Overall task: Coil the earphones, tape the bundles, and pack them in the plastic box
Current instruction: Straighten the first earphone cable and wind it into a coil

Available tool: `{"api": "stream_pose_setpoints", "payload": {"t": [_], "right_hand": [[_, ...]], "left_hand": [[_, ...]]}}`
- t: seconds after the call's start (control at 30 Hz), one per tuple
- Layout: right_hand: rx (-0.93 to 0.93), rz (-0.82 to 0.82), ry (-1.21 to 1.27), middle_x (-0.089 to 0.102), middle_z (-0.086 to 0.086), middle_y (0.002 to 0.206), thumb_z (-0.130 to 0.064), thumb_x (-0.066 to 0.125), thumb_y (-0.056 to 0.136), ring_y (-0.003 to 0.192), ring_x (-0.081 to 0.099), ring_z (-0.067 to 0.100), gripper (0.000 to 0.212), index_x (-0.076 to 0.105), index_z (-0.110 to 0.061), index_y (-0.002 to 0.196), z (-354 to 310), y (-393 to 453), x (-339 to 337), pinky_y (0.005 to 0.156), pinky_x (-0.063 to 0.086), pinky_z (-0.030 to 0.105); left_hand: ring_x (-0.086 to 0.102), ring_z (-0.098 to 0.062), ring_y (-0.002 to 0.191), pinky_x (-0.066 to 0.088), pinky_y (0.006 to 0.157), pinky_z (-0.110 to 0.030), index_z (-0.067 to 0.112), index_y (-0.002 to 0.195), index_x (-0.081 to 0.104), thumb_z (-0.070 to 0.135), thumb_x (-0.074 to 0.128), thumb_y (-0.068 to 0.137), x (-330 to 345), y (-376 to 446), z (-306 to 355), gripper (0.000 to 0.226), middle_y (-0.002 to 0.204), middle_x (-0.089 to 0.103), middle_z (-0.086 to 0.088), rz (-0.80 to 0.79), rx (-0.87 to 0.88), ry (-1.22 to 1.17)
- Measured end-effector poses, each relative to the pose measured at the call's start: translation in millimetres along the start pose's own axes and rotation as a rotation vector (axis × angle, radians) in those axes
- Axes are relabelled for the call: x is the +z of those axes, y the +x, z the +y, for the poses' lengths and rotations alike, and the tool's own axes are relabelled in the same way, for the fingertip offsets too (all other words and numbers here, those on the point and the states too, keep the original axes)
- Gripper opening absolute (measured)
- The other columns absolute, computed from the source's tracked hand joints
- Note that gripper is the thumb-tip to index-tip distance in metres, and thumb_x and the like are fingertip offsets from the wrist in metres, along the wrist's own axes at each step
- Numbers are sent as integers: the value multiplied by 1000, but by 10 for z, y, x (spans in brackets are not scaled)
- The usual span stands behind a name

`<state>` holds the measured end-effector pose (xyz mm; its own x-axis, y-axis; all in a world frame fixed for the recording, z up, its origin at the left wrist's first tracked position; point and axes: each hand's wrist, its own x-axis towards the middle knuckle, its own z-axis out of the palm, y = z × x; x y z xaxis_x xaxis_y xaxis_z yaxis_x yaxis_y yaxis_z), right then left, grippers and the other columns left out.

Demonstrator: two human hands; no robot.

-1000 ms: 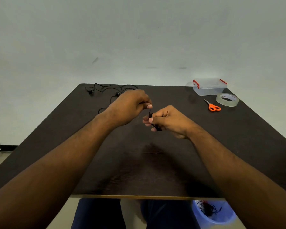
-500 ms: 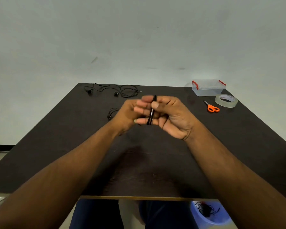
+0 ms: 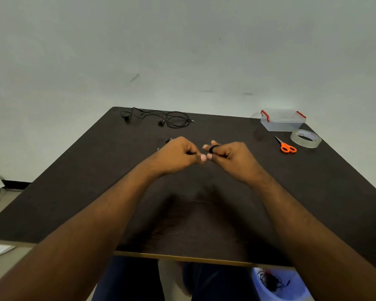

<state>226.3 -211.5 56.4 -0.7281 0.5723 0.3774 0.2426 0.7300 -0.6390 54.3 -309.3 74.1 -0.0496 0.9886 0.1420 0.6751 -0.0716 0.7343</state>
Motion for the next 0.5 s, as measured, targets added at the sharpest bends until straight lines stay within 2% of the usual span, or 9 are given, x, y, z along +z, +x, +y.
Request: {"api": "stream_pose_setpoints", "payload": {"t": [0.07,0.13,0.17,0.2,0.23,0.27,0.37,0.43,0.5], "right_hand": [[42,-74,0,68,-25,79,-14,64,91,72,68,14,27,67,4,71,7,-38,38,65,52,30],[91,-129,48,51,-12,52,-19,63,92,47,42,22,40,54,6,63,32,-52,62,51,34,34],[104,-157,95,50,4,53,-22,63,92,48,43,27,44,49,8,62,19,-59,69,53,37,36],[118,-186,159,57,20,61,-24,63,92,58,58,28,48,47,11,64,-2,-69,67,60,48,41],[138,-214,233,62,34,78,-24,63,92,81,71,24,50,45,16,66,-27,-80,62,76,55,46],[165,-242,301,60,42,91,-20,62,92,100,70,16,49,46,19,68,-48,-89,59,91,52,48],[234,-274,452,68,28,104,-8,59,92,112,64,10,34,56,24,80,-157,-129,53,98,49,52],[284,-261,592,71,16,106,-6,59,91,111,65,18,24,62,18,88,-221,-156,56,97,49,53],[311,-217,755,70,18,106,-8,60,86,110,65,30,24,66,11,98,-276,-185,31,95,49,57]], "left_hand": [[42,-4,47,34,48,-17,12,80,73,31,66,89,-91,34,35,22,55,54,9,-13,14,164],[52,-2,56,38,54,-17,16,81,72,30,67,89,-152,63,76,17,65,62,9,-33,46,257],[56,-2,60,41,57,-19,16,82,72,29,67,88,-172,78,90,16,69,64,10,-38,65,282],[60,-4,65,46,60,-23,15,84,73,29,67,89,-188,94,104,16,72,67,9,-38,86,295],[64,-7,71,51,64,-27,14,85,73,29,66,89,-202,115,116,16,77,69,7,-35,108,303],[65,-9,75,53,70,-30,14,86,73,28,66,89,-212,131,137,16,80,70,5,-30,139,307],[61,-2,76,49,70,-20,11,89,73,25,67,88,-224,178,202,15,79,65,10,-11,232,304],[59,5,73,43,67,-9,12,88,74,24,68,87,-226,209,225,13,76,61,15,-10,269,245],[62,4,77,45,72,-10,14,86,73,22,69,87,-220,227,202,9,79,66,13,5,273,87]]}}
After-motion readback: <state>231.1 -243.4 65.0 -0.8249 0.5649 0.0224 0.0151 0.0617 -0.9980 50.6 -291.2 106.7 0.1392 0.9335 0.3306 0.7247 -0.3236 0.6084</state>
